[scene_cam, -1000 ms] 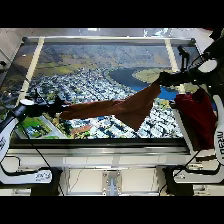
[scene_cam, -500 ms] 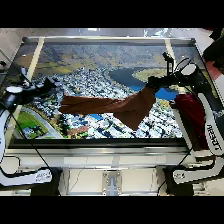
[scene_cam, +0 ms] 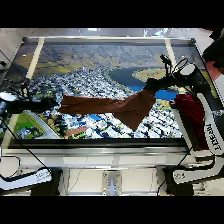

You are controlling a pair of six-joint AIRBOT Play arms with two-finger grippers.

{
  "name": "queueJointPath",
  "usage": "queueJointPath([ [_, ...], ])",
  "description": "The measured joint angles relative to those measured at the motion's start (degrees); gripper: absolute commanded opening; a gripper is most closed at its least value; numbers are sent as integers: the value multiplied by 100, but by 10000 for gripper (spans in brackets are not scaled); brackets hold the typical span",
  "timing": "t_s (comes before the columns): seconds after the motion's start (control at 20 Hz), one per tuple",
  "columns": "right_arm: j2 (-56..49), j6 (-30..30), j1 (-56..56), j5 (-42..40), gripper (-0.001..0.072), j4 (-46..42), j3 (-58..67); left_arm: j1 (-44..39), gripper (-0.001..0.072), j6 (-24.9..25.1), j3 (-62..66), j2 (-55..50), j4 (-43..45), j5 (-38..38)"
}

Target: Fold the shirts.

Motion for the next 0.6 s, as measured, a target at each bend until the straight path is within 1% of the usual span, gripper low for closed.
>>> queueJointPath([
  [0.1, 0, 0, 0, 17, 14, 42, 0, -85, 605, 490, -70, -219, -107, -2],
  [0.2, 0, 0, 0, 22, 14, 63, 0, -153, 597, 905, -105, -448, -437, 17],
  [0.25, 0, 0, 0, 26, 14, 72, 0, -192, 528, 1069, -114, -555, -616, 52],
  [0.3, 0, 0, 0, 26, 14, 79, 0, -232, 435, 1196, -125, -643, -763, 136],
  [0.35, 0, 0, 0, 28, 14, 83, 0, -273, 239, 1298, -129, -717, -861, 243],
  [0.4, 4, 0, 0, 31, 13, 85, 0, -317, 21, 1362, -131, -772, -957, 345],
  [0.6, 120, 4, 0, 48, 13, 85, 2, -404, 12, 1521, -101, -691, -1580, 546],
])
